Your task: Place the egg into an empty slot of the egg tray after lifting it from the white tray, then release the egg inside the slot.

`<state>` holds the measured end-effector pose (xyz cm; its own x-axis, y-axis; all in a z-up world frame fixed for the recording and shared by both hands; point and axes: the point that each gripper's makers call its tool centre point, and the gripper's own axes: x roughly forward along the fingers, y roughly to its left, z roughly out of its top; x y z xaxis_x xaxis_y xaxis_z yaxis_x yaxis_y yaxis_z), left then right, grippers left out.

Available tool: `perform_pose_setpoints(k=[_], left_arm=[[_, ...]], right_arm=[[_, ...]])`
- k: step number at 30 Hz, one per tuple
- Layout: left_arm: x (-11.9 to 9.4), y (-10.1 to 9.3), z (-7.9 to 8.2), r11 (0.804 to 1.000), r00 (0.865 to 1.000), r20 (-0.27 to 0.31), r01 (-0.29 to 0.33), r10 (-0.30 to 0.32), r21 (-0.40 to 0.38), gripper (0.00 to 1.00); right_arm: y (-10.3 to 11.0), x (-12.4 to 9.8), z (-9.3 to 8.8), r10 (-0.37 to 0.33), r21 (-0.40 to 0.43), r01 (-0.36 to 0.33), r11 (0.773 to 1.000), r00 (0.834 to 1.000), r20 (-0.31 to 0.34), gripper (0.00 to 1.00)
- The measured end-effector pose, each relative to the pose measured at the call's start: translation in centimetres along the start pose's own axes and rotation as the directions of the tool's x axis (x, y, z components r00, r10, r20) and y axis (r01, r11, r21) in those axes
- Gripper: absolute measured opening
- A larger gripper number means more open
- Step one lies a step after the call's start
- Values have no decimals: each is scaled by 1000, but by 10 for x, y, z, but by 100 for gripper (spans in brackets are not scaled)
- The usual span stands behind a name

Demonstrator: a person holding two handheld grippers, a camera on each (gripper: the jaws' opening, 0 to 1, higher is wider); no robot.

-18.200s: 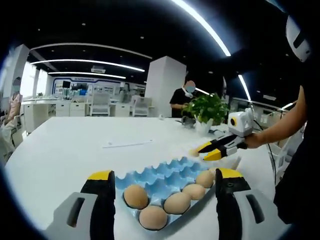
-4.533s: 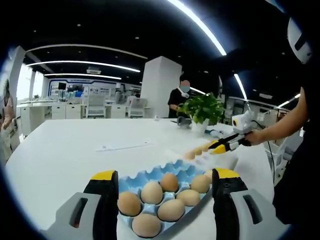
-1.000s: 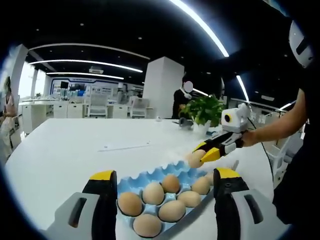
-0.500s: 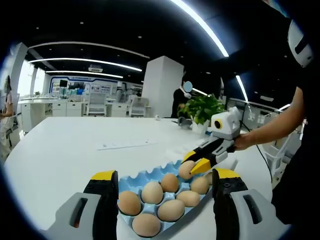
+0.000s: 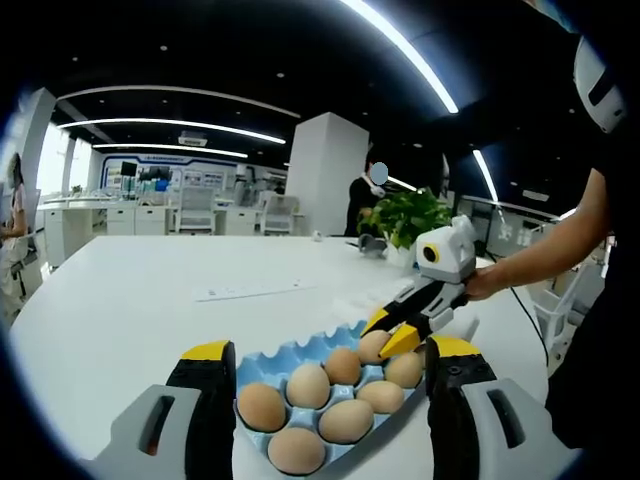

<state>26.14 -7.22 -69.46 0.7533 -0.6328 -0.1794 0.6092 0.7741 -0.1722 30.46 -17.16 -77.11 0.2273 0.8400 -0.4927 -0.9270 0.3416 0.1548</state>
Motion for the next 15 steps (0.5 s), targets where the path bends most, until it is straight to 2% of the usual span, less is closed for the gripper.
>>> perform_pose_setpoints(k=[3, 5, 7, 15], left_arm=[[0, 1, 0, 1000, 1000, -1, 0, 0, -4, 78], [0, 2, 0, 1000, 1000, 0, -4, 4, -1, 78], [-1, 2, 0, 1000, 1000, 0, -4, 4, -2, 78], [-3, 2, -1, 1000, 1000, -4, -10, 10, -1, 78]], right_arm=[[2, 2, -1, 10, -23, -11, 1000, 1000, -13, 25], [3, 3, -2, 20, -79, -22, 997, 999, -31, 25], [4, 4, -3, 23, -95, -26, 995, 999, -36, 25], [4, 2, -3, 25, -110, -28, 994, 999, -34, 25]])
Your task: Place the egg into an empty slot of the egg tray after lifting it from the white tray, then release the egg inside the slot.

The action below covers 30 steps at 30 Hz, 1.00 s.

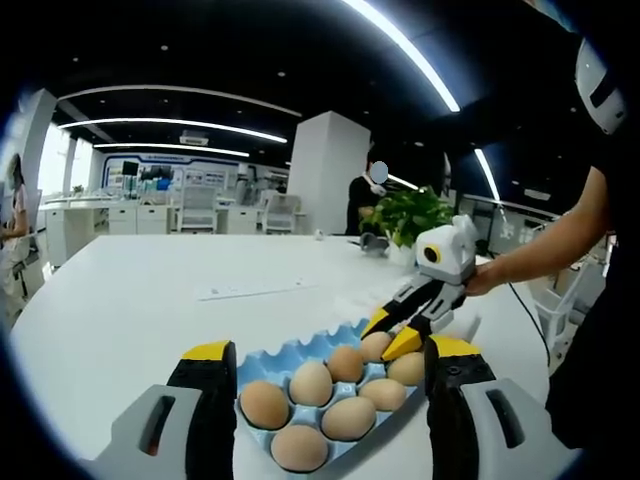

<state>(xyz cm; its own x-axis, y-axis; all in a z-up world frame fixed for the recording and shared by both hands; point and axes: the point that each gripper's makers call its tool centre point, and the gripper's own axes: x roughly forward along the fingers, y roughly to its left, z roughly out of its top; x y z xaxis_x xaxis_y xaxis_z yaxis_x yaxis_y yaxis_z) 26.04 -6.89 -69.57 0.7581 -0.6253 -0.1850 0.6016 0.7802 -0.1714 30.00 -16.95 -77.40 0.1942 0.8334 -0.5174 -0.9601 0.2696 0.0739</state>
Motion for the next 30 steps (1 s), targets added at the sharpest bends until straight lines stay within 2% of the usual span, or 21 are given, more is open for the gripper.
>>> perform_pose_setpoints(k=[18, 25, 30], left_arm=[[-1, -4, 6, 1000, 1000, 14, 2, -2, 7, 78], [-1, -5, 9, 1000, 1000, 30, 2, -2, 4, 80], [0, -8, 8, 1000, 1000, 25, 15, -15, 3, 78]], right_arm=[[0, -10, -2, -46, -26, 46, 999, 999, 11, 26], [-3, -25, -5, -87, 3, 87, 996, 995, 42, 27], [-9, -45, -13, -137, 31, 136, 990, 989, 50, 27]])
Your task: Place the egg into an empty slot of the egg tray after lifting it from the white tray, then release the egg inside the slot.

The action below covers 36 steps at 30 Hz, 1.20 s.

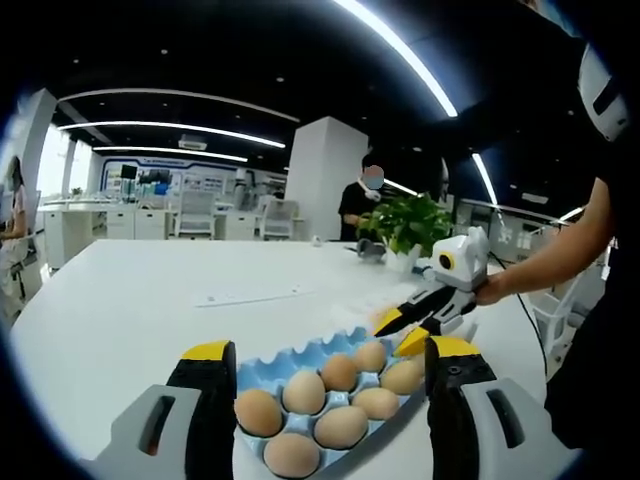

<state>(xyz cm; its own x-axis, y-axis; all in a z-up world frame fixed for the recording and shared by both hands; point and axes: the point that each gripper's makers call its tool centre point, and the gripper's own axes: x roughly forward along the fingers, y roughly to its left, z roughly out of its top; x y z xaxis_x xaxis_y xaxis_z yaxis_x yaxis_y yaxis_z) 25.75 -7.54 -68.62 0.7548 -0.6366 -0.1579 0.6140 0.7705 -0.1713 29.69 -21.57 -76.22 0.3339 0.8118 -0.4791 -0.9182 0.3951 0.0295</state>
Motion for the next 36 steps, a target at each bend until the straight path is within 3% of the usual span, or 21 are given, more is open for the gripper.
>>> perform_pose_setpoints(k=[4, 12, 21, 30, 33, 35, 36], left_arm=[[2, -3, 0, 1000, 1000, -1, 11, -11, -4, 77], [5, -5, 2, 1000, 1000, 0, 24, -24, -2, 77], [5, -5, 1, 1000, 1000, -5, 25, -25, 5, 76], [5, -3, 1, 1000, 1000, -4, 18, -18, 6, 76], [6, -4, 1, 1000, 1000, 0, 22, -22, -2, 76], [6, -4, 0, 1000, 1000, -6, 23, -23, 3, 76], [6, -5, -1, 1000, 1000, -9, 24, -24, 4, 76]], right_arm=[[-14, -21, -7, -67, 32, 66, 997, 998, 17, 30], [-40, -65, -31, -178, 66, 178, 982, 984, -15, 30], [-70, -115, -55, -314, 125, 316, 940, 949, -40, 31], [-108, -176, -75, -487, 183, 487, 854, 872, -51, 31], [-119, -195, -83, -536, 211, 535, 818, 842, -56, 31], [-129, -210, -91, -584, 227, 582, 781, 809, -66, 31], [-130, -211, -91, -588, 234, 585, 777, 806, -61, 31]])
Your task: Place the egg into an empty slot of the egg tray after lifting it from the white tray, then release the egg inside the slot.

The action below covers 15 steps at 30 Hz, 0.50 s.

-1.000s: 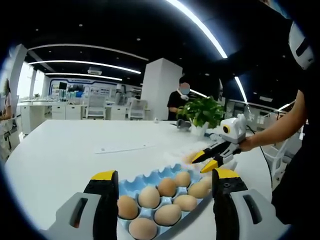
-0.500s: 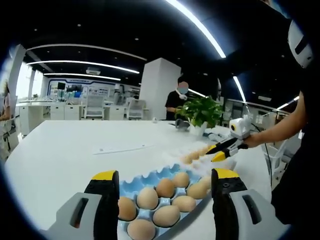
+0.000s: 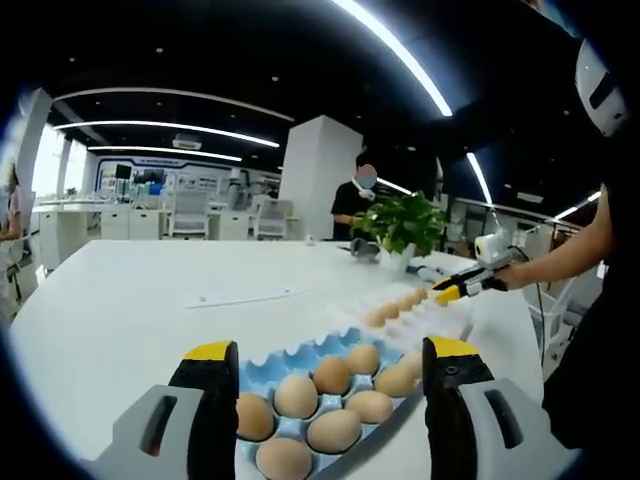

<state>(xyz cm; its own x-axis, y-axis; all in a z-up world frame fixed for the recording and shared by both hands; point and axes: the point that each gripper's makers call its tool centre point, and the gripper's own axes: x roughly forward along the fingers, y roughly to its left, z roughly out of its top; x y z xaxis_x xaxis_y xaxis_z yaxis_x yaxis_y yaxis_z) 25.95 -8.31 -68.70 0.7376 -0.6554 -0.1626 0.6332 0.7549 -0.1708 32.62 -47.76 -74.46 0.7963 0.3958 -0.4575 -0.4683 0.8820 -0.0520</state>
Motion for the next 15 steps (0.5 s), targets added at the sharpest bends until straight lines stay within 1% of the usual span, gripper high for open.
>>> perform_pose_setpoints(k=[1, 2, 4, 8, 9, 11, 13, 14, 15], left_arm=[[0, 0, -1, 1000, 1000, -5, -2, 2, 5, 76], [0, 0, -1, 1000, 1000, -5, -2, 2, 6, 76], [1, 0, 0, 1000, 1000, -2, 1, -1, -2, 75], [1, 0, 0, 1000, 1000, -2, 3, -3, -1, 75], [1, 0, 1, 1000, 1000, 1, 2, -2, -1, 75], [1, 0, 1, 1000, 1000, 0, 2, -2, -3, 74], [0, 0, 1, 1000, 1000, 1, 1, -1, -2, 74], [0, 1, 0, 1000, 1000, 0, -1, 1, -2, 74], [-1, 1, 0, 1000, 1000, 1, -3, 3, -4, 74]], right_arm=[[-4, -2, -1, -21, 32, 21, 999, 1000, 6, 32], [-7, -4, -1, -40, 42, 40, 998, 999, 11, 32], [-8, -5, -4, -46, 51, 45, 998, 999, 15, 34], [-7, -2, -16, -66, 58, 67, 996, 997, -30, 34], [-7, -2, -18, -67, 60, 69, 996, 997, -32, 34], [-6, 2, -24, -64, 114, 69, 991, 997, -44, 34], [-9, 6, -31, -71, 108, 79, 991, 995, -73, 30], [-8, 6, -36, -76, 128, 87, 988, 993, -88, 29], [-9, 7, -30, -79, 119, 85, 989, 995, -55, 28]])
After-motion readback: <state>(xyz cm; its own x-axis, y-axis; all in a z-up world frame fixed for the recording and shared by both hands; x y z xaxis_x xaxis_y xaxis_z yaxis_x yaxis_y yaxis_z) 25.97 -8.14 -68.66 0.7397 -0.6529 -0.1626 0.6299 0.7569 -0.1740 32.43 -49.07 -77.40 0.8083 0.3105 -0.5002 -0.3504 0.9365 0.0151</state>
